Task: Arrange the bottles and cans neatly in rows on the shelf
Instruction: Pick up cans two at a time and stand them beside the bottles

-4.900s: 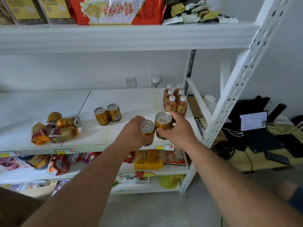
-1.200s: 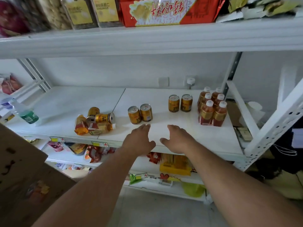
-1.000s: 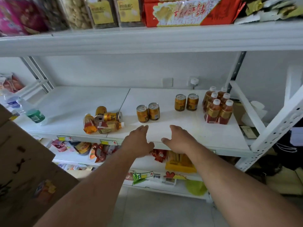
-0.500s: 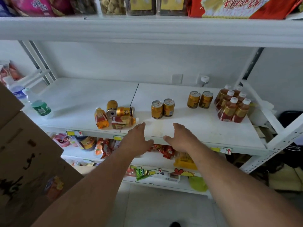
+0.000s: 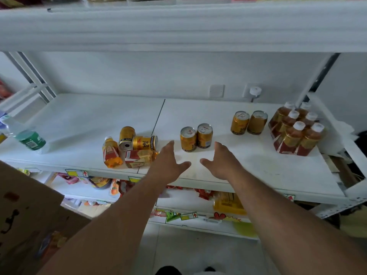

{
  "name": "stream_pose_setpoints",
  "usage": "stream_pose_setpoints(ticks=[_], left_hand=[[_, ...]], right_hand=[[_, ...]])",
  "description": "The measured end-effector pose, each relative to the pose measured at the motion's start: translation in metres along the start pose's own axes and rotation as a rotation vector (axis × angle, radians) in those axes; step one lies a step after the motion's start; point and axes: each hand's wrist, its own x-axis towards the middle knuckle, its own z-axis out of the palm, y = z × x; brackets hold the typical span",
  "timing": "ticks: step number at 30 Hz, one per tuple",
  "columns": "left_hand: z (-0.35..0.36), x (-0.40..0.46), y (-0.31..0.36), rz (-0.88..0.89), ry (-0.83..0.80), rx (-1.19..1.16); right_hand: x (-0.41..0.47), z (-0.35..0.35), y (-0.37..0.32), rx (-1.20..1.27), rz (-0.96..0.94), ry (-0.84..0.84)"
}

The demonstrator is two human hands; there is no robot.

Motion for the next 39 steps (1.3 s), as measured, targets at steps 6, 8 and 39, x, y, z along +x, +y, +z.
stream_pose_setpoints(ticks=[6, 8, 39], left_hand=[[0.003, 0.035, 0.004, -0.019, -0.023, -0.056], [0.005, 0.048, 0.003, -0.02, -0.041, -0.072], [0.006, 0.108, 0.004, 0.071, -0.023, -0.205]], right_hand=[[0.03, -0.002, -0.002, 0.104, -0.001, 0.043], [0.042, -0.002, -0.003, 0.17, 0.006, 0.069], [0.11, 0.003, 0.015, 0.554, -0.037, 0.174]])
